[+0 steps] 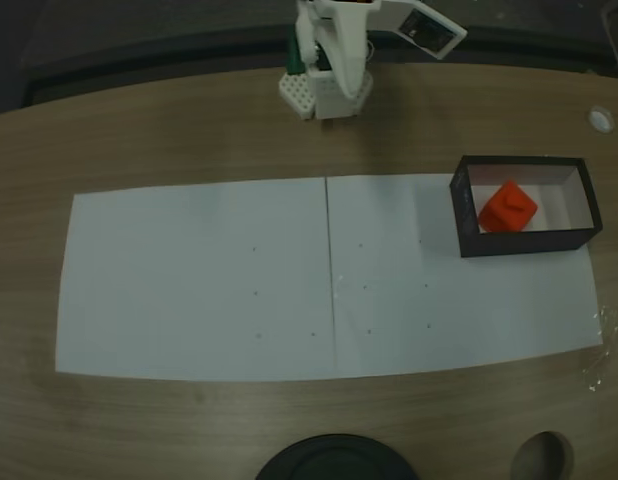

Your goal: Grab a orange square and put it in the box.

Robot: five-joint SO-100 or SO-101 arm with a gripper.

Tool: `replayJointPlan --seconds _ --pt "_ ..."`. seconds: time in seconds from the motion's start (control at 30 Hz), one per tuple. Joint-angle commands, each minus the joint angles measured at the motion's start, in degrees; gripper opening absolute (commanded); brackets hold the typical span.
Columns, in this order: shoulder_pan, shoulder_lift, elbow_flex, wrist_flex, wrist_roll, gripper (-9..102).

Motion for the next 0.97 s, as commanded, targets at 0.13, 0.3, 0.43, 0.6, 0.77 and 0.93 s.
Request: replayJointPlan --seconds 0.13,0.3,0.43,0.6,0.77,0.93 --pt "-0.4 1.1 4.9 -2.0 0.2 0" --pt "0.7 1.1 15.9 -2.4 3.9 0" --pt "2.3 1.1 23.8 -2.6 6.5 0" --pt "2.4 1.1 35.0 -5.6 6.6 0" --pt "1.7 1.0 34.5 0.7 6.5 0" --pt "2.4 1.1 34.6 0.4 8.7 0"
